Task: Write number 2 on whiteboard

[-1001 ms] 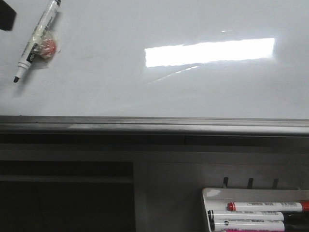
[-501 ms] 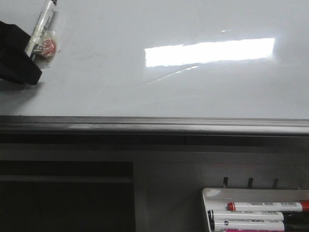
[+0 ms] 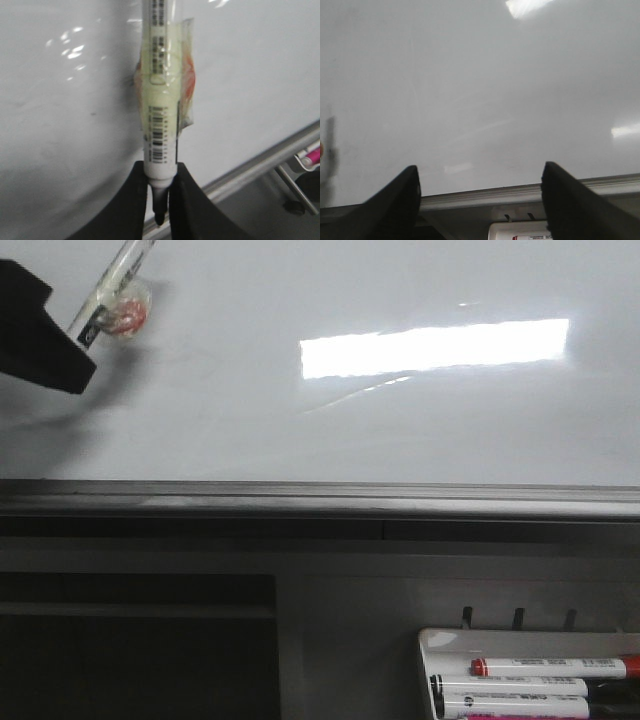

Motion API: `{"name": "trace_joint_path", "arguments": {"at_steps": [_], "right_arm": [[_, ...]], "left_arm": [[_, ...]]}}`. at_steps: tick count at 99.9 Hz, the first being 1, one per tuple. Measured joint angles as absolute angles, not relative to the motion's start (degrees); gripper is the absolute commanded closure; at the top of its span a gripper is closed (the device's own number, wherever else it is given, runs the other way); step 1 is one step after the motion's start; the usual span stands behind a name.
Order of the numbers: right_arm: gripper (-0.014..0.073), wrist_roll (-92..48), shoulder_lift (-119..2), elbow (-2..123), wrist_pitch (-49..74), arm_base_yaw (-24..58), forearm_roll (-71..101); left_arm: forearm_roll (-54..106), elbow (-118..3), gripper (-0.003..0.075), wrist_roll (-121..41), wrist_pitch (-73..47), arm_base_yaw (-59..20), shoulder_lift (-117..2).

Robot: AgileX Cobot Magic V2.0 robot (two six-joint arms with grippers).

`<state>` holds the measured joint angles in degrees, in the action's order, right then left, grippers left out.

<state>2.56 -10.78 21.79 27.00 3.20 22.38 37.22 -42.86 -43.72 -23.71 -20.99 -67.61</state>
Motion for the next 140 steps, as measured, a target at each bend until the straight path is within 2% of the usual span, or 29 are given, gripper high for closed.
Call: {"name": "trace_joint_path", "arguments": {"at_steps": [7,14,30,52,74,90,118,140], "right_arm": [[0.0133,1.78,-10.78,22.56,28.26,3.2,22.49],[0.0132,-4.6,-10.92,24.18,30.14,3.2,26.06],[0.0132,-33.05,-15.64,29.66,38.57,5.71,46.01],[0.0132,-50.01,-26.45,34.76,45.88,13.1,55.84],[0.0132,-54.1,-36.72,38.23,46.72,26.03,52.73],[0.0132,-54.61,-45.05,42.17,45.05,32.05,50.84],[0.0132,-61.74,-56.23,51.78,43.76,38.14,50.52],[0.0132,-62.76,-62.41,54.45,45.7,39.02,49.08]], "left_arm": [[37.11,-43.05,0.0741,-48.98,-27.0,-22.67,-64.31],[36.61,-43.28,0.0741,-56.26,-32.55,-24.33,-61.47],[31.21,-43.28,0.0741,-66.81,-46.9,-28.53,-59.28],[27.16,-43.28,0.0741,-69.08,-48.16,-32.14,-59.18],[22.41,-43.28,0.0741,-70.31,-47.86,-37.83,-59.18],[21.55,-43.28,0.0741,-70.62,-45.01,-38.97,-59.18],[15.55,-43.28,0.0741,-70.71,-39.89,-39.05,-60.2],[14.85,-43.28,0.0741,-70.71,-39.32,-39.05,-63.06]]}}
